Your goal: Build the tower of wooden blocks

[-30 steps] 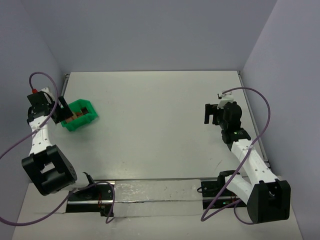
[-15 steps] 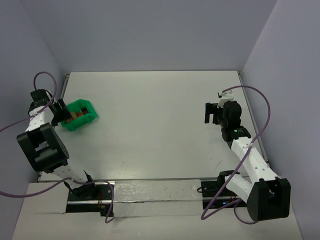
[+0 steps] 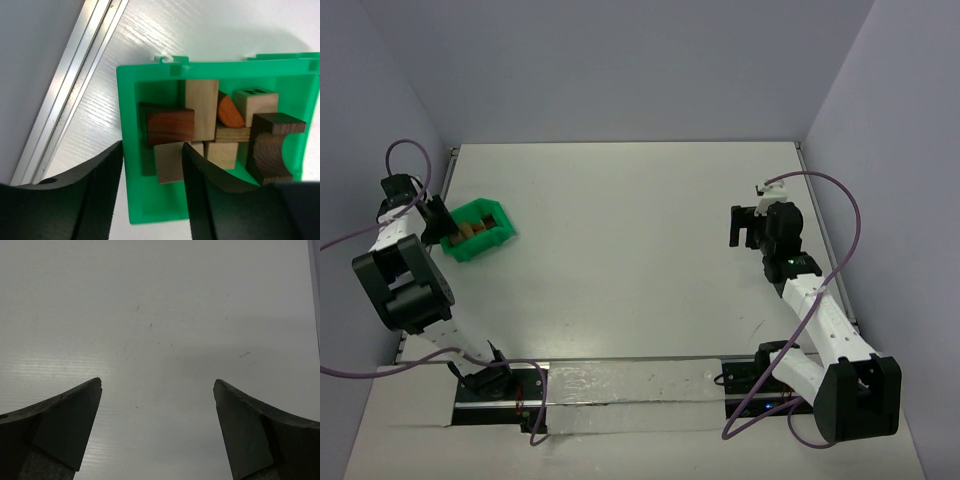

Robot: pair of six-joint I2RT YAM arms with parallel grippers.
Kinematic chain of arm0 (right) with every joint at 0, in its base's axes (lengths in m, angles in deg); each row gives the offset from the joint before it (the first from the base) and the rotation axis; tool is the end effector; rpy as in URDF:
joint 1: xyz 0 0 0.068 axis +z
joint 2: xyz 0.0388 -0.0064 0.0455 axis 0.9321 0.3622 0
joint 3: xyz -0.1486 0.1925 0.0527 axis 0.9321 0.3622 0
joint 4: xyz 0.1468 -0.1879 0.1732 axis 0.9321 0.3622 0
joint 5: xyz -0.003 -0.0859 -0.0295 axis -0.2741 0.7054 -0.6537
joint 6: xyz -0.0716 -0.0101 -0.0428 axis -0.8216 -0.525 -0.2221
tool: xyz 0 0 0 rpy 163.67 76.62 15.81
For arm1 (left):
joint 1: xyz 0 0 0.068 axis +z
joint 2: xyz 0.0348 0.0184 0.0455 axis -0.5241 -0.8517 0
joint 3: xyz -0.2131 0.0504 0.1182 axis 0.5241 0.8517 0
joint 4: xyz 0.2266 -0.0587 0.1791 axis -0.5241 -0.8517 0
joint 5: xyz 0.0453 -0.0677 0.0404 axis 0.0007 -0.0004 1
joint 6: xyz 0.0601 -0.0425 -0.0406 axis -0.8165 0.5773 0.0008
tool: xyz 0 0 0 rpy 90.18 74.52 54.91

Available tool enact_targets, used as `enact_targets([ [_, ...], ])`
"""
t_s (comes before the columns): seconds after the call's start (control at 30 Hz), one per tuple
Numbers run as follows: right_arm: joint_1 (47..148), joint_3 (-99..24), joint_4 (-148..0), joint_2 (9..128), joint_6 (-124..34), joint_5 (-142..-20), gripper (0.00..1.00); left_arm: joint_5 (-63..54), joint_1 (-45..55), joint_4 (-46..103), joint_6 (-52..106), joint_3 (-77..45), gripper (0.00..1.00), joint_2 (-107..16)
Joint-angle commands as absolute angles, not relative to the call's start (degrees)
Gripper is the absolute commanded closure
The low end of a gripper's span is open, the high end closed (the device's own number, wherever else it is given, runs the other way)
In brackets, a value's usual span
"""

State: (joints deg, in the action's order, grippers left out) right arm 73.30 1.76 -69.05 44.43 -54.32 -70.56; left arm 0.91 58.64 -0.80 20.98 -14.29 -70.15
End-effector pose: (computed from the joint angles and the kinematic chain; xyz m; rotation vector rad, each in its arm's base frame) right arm 0.3049 0.0210 0.2042 -0.1000 2.0273 -0.0208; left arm 0.3716 0.1856 0.1411 -0.6996 2.4635 0.0827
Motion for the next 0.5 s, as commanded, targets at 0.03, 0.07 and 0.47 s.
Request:
enact_targets([
  [0.03, 73.60, -1.01, -69.84, 44.36, -53.84, -69.72, 0.00, 1.25, 58.94, -1.22, 20.76, -15.95, 0.45, -73.23],
  [0.07, 73.60, -1.01, -69.89, 44.33, -53.84, -69.77, 0.00, 1.20, 58.94, -1.22, 20.78, -16.14, 0.46, -73.63],
  [0.47, 73.60, -0.92, -70.00, 44.16, -53.86, -69.66, 0.00, 1.10, 58.94, -0.92, 21.48, -15.99, 0.51, -75.45],
])
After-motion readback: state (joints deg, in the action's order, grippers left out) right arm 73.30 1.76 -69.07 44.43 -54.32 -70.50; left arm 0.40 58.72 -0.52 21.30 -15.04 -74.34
